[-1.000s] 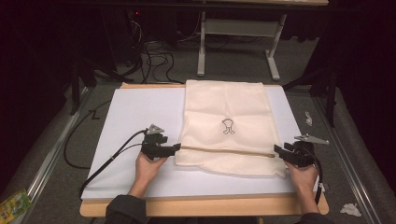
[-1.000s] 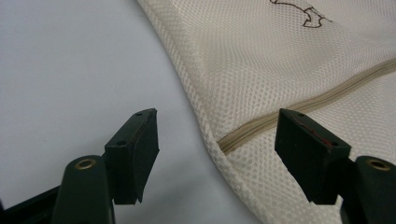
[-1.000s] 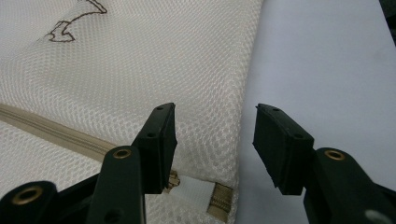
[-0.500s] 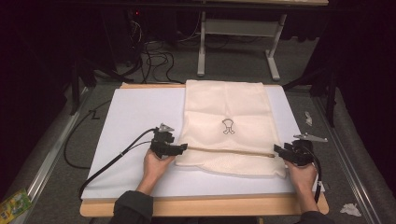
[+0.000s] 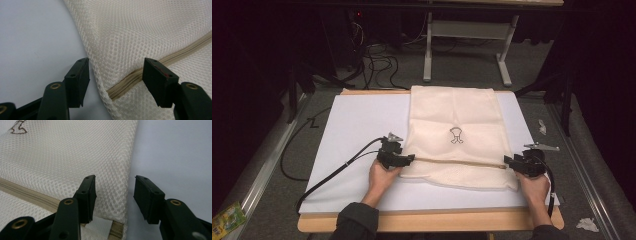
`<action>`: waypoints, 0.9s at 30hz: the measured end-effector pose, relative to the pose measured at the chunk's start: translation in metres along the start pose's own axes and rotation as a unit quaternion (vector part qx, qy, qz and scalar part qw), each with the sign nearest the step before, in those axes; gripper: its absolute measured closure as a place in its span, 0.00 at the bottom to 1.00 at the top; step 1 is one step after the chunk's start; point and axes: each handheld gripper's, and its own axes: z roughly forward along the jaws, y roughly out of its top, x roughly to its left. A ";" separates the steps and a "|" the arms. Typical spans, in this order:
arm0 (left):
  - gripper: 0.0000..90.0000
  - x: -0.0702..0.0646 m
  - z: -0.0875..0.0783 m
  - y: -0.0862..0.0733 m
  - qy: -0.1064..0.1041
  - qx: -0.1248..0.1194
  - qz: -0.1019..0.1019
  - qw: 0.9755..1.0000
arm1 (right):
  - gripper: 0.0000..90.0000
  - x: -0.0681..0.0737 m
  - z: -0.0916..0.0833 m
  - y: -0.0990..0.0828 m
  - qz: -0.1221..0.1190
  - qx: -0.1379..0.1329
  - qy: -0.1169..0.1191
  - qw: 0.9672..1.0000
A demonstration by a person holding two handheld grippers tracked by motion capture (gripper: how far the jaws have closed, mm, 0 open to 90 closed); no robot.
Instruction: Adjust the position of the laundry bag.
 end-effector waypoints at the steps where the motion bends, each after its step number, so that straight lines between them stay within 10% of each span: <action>1: 0.45 0.000 0.000 0.000 0.000 0.000 -0.001 1.000 | 0.61 0.000 0.001 0.000 -0.001 0.001 0.001 1.000; 27: 0.91 -0.003 0.004 0.003 -0.012 0.003 0.017 1.000 | 0.97 0.003 0.003 0.000 -0.033 0.008 0.006 0.999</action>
